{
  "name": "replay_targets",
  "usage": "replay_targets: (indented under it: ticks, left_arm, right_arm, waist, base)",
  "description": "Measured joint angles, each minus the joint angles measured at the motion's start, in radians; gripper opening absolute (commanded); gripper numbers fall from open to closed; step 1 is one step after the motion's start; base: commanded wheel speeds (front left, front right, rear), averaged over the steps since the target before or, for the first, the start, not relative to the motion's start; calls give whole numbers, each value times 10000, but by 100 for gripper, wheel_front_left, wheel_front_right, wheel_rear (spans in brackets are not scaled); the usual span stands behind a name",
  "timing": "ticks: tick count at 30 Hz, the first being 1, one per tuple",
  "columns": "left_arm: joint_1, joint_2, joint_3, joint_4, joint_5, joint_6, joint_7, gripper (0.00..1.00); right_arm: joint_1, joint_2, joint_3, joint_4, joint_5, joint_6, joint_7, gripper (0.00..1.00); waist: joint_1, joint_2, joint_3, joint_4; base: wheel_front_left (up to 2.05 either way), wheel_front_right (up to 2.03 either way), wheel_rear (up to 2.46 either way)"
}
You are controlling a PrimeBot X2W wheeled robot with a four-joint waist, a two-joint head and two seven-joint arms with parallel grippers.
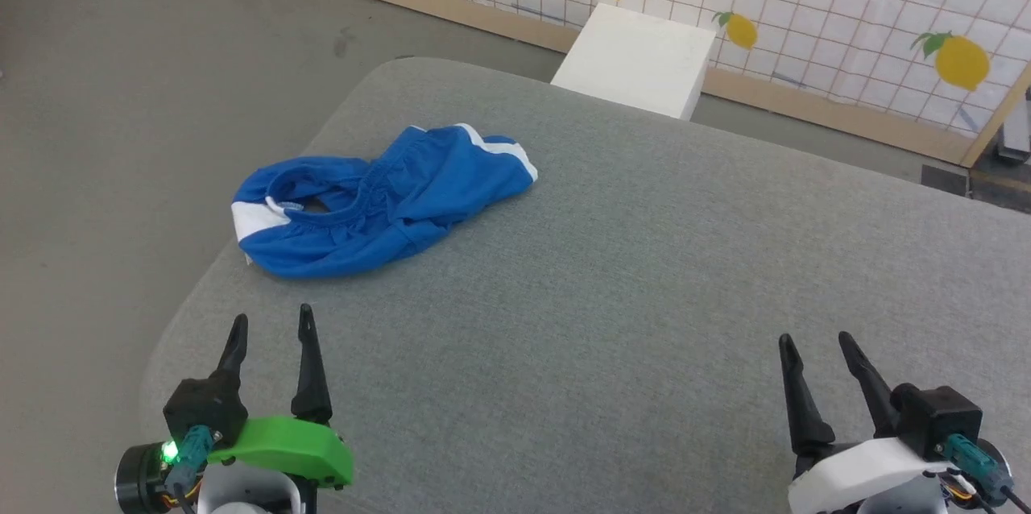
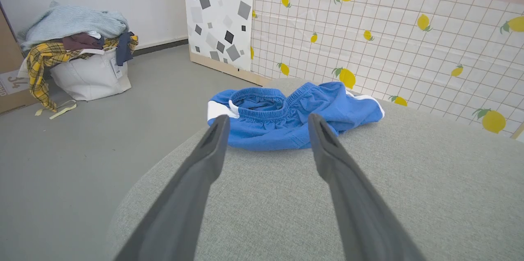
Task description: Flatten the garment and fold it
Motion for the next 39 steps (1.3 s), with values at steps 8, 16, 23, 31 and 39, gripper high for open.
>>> replay_targets:
  ticks: [8,16,23,31,39]
  left_arm:
    - [0,0,-40,117,-71,8,-174,100]
    - [0,0,-79,336,-73,36,-339,100]
    - [0,0,-96,393,-88,46,-497,100]
    - [0,0,-146,556,-215,46,-629,100]
    - [-1,0,-157,606,-236,46,-658,100]
  right_arm:
    - [39,2,150,-2,2,0,-96,100]
    - [132,2,77,-274,-2,0,-171,100]
    - [159,2,31,-612,8,0,-182,100]
    - [193,2,19,-857,77,0,-209,100]
    - [193,2,12,-1170,79,0,-194,100]
  waist:
    - [0,0,-7,284]
    - [0,0,-7,564]
    - [0,0,-9,794]
    - [0,0,0,1048]
    - [0,0,3,1028]
  base:
    - [0,0,0]
    - [0,0,0]
    - [0,0,0]
    - [0,0,0]
    - [0,0,0]
